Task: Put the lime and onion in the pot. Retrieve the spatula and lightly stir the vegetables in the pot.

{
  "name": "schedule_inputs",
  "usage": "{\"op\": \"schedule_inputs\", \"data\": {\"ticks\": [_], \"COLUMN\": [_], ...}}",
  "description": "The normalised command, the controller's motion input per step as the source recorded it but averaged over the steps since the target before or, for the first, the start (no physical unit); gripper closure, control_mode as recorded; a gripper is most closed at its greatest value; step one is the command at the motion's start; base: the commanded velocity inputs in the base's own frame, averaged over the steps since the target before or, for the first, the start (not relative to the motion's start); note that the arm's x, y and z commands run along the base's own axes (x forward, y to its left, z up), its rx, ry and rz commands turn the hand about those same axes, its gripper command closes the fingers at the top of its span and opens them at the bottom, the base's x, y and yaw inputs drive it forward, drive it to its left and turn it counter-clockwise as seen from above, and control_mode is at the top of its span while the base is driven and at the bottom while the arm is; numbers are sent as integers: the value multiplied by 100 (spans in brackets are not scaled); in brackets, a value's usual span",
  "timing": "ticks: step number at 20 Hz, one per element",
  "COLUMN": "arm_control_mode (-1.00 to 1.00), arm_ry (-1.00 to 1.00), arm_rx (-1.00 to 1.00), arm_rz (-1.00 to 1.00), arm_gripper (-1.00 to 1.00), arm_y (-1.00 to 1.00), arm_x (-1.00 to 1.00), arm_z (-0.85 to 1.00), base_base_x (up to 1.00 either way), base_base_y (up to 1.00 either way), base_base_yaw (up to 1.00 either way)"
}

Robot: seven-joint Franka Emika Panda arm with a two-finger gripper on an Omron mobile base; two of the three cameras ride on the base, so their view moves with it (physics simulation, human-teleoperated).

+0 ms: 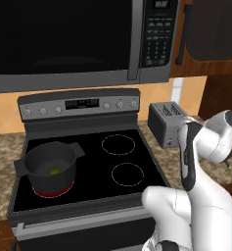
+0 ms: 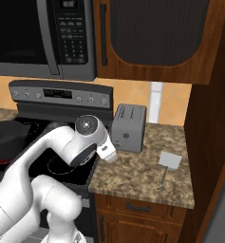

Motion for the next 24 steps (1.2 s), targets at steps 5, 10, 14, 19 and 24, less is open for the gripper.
{"op": "schedule_inputs", "data": {"ticks": [5,10,14,19,24], "arm_control_mode": [-100,-100,-100,-100,-100], "arm_ry": [2,5,1,-7,-6], "arm_rx": [-1,-1,-7,-16,-18], "arm_rz": [37,39,30,19,12], "arm_gripper": [100,100,100,100,100], "arm_y": [100,100,100,100,100], "arm_x": [-24,-6,-3,-34,-18], "arm_z": [15,29,62,55,26], "base_base_x": [0,0,0,0,0], "base_base_y": [0,0,0,0,0], "base_base_yaw": [0,0,0,0,0]}}
